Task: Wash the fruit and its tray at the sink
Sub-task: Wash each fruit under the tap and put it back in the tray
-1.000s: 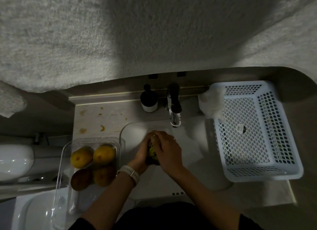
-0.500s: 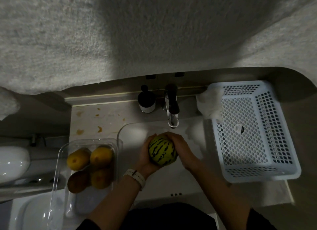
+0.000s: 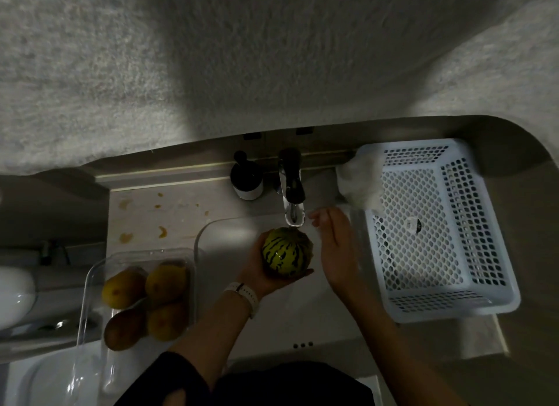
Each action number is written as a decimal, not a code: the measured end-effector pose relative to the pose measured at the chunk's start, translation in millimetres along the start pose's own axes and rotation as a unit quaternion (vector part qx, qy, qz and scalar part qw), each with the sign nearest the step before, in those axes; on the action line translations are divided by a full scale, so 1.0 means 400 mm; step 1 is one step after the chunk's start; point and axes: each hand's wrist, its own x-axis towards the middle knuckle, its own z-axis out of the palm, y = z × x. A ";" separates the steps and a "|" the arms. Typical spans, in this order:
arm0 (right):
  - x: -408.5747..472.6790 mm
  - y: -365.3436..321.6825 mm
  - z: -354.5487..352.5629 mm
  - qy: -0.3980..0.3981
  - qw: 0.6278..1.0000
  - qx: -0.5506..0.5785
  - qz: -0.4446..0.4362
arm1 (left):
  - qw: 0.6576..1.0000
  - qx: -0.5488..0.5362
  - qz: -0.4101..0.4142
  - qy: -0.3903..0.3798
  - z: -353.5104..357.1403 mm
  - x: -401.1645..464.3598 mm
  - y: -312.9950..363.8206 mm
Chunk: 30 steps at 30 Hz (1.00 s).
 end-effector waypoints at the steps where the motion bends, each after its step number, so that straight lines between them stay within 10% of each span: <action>1: 0.012 -0.018 -0.005 -0.005 1.000 -0.010 -0.023 | 1.000 0.010 -0.003 0.004 0.003 0.006 0.007; 21: 0.082 -0.098 0.013 -0.022 0.994 0.106 -0.004 | 0.993 0.084 -0.042 0.065 0.015 0.061 0.042; 30: 0.008 0.154 0.123 -0.047 0.984 -0.169 0.033 | 0.983 0.159 -0.018 0.094 0.043 0.053 0.025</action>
